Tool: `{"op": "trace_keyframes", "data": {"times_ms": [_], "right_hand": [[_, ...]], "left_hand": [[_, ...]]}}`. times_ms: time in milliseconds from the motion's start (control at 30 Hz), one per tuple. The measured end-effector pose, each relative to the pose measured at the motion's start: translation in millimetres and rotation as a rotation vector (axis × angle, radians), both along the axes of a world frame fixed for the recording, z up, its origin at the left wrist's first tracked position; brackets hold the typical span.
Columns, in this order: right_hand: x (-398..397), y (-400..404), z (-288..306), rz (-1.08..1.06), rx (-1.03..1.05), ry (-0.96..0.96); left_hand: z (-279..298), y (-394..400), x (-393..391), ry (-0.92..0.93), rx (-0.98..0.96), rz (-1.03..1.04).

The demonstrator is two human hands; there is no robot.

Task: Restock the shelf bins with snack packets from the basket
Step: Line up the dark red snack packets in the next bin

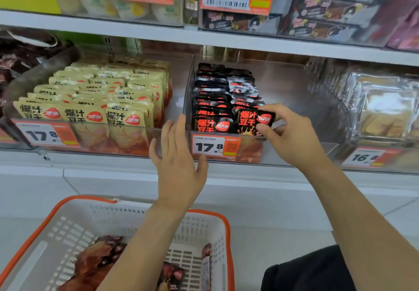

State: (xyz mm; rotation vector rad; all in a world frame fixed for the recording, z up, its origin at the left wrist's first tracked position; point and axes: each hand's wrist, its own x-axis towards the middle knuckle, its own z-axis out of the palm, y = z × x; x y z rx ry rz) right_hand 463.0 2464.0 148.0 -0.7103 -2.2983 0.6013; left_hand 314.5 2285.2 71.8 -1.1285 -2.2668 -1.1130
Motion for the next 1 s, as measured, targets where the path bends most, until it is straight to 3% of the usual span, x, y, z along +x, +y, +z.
{"op": "trace_keyframes", "data": {"times_ms": [133, 300, 400, 467, 533, 633, 867, 1000], "right_hand": [[-3.3, 3.3, -7.1, -0.049, 0.165, -0.006], [-6.5, -0.8, -11.9, -0.108, 0.221, 0.004], [-10.2, -20.6, -4.5, -0.165, 0.265, 0.174], [-17.8, -46.8, 0.5, -0.095, 0.319, 0.313], [-30.7, -77.7, -8.0, 0.092, 0.301, 0.33], [-52.4, -113.7, -42.4, 0.328, 0.067, 0.121], [-102.5, -182.8, -154.8, 0.54, -0.289, -0.574], [-118.8, -222.3, -222.2, 0.501, -0.54, -0.767]], "left_hand": [[-3.0, -0.5, -0.6, -0.005, 0.001, 0.0], [-3.1, -1.5, -1.5, -0.007, -0.018, -0.015], [-0.9, -7.2, -2.5, -0.054, 0.058, -0.1], [-4.3, -18.2, -1.4, -0.07, 0.189, -0.155], [-16.3, -35.8, 0.1, -0.079, 0.291, -0.148], [-50.3, -68.6, -8.8, -0.208, 0.211, -0.129], [-168.3, -194.7, -64.7, -0.5, -0.656, 0.231], [-204.7, -261.7, -73.2, -0.756, -0.591, 0.408]]}}
